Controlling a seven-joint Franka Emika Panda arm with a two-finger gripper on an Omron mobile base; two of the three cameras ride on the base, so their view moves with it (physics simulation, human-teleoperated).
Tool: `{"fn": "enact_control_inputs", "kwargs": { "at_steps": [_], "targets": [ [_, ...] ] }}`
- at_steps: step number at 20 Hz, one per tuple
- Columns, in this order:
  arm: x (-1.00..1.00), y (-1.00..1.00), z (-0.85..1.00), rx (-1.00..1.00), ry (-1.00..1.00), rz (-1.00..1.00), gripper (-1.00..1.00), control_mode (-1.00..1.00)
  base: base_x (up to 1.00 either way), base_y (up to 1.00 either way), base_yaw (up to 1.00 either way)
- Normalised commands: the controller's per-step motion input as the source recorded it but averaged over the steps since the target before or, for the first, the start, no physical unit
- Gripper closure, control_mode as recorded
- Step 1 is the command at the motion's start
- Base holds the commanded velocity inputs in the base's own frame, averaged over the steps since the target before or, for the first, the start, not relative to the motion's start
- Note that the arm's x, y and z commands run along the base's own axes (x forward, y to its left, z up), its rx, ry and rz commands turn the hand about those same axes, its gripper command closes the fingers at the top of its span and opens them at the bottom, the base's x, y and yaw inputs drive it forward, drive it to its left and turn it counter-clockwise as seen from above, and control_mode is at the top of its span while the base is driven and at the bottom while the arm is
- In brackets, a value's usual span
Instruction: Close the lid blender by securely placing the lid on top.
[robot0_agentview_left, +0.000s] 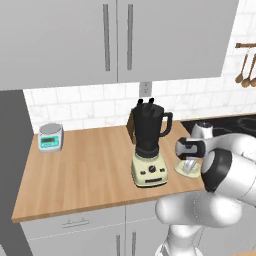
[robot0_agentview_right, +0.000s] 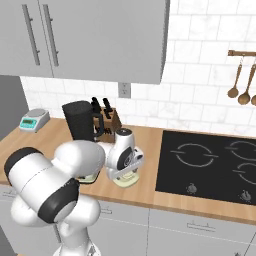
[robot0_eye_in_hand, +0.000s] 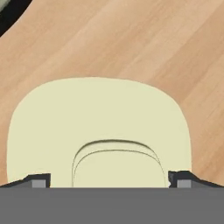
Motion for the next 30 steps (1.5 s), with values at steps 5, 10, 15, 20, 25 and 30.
{"fn": "enact_control_inputs", "kwargs": {
  "at_steps": [5, 10, 15, 20, 25, 30],
  "targets": [
    [-0.03, 0.05, -0.52, 0.0, 0.01, 0.0, 1.0, -1.0, 0.0, 0.0, 0.0],
    [-0.01, 0.11, -0.12, 0.0, 0.0, 0.03, 1.0, -1.0, 0.0, 0.0, 0.0],
    [-0.5, -0.05, 0.47, 0.01, -0.04, 0.02, 1.0, -1.0, 0.0, 0.0, 0.0],
    [-0.69, -0.05, 1.0, 0.0, -0.1, 0.03, 1.0, -1.0, 0.0, 0.0, 0.0],
    [-0.55, 0.06, 1.0, 0.0, -0.09, 0.05, 1.0, -1.0, 0.0, 0.0, 0.0],
    [-0.37, 0.2, 1.0, 0.0, -0.17, 0.09, 1.0, -1.0, 0.0, 0.0, 0.0]
  ]
}}
